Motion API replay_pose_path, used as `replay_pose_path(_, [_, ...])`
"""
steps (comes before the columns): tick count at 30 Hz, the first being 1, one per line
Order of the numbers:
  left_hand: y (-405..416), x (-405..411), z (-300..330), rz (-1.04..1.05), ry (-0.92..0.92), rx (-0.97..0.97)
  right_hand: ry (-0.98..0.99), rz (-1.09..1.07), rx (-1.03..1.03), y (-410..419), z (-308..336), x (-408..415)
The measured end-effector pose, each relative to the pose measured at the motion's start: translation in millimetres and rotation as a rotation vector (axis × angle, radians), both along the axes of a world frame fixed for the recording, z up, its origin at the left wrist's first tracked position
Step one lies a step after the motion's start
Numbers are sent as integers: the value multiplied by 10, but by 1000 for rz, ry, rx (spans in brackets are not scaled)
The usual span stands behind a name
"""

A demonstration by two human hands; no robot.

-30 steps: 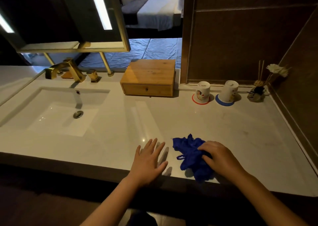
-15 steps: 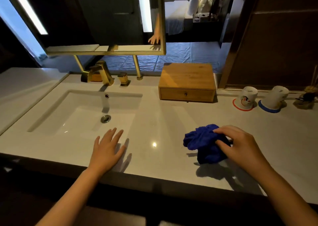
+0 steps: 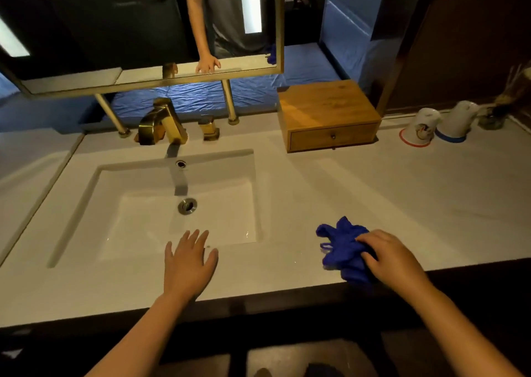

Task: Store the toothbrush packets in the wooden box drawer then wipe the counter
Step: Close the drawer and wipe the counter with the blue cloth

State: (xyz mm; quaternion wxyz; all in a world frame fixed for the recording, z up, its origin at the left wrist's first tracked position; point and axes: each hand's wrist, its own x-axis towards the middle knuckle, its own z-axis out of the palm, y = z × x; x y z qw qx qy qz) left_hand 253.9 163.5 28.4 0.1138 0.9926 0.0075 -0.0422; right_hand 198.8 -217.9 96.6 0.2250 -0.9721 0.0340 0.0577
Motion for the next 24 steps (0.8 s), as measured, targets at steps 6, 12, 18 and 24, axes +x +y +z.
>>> replay_pose_path(6, [-1,15,-9,-3,-8,-3,104,13,7,-58,-304,1])
replay_pose_path(12, [0,24,7,-14,-6,18,192,44,-169,100,-449,-99])
replay_pose_path(18, [-6,23,15,-18,-2,40,150,35,-210,242,-477,-423])
replay_pose_path(24, [-4,24,11,-21,8,45,-35,-87,-233,373,-451,-115])
